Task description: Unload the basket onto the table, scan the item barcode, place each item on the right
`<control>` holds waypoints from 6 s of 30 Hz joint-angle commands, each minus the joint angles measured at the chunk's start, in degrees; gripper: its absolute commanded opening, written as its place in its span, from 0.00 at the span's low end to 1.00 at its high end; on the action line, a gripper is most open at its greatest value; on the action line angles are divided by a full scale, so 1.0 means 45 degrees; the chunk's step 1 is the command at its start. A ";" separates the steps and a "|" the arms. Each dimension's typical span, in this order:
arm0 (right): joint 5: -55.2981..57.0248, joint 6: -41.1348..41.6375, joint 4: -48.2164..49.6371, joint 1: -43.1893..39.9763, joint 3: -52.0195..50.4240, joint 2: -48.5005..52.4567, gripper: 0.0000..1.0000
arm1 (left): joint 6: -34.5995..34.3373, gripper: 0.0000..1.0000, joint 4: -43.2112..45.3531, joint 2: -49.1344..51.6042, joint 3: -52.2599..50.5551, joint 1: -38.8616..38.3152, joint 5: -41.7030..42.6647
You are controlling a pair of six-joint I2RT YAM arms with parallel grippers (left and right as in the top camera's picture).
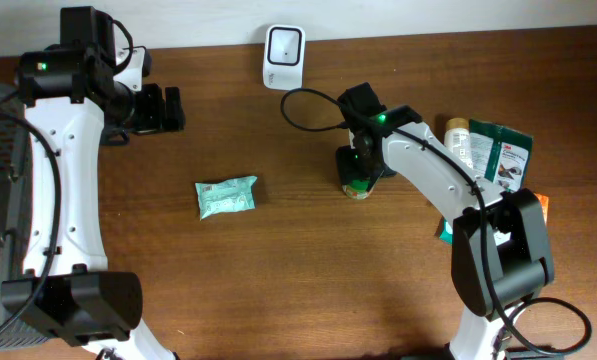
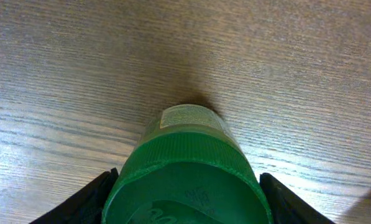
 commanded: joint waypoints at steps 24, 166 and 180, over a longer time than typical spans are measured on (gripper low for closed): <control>-1.6393 -0.2676 -0.4216 -0.3827 0.6669 -0.0311 0.49 | 0.0151 0.99 0.0005 -0.0112 0.0068 0.0068 0.0034; 0.5712 -1.7583 1.2585 0.1481 0.9729 0.7567 0.04 | 0.0151 0.99 0.0005 -0.0112 0.0068 0.0068 0.0034; 0.7062 -1.6364 1.2570 0.1535 0.9734 0.6596 0.04 | 0.0151 0.99 0.0005 -0.0112 0.0068 0.0068 0.0034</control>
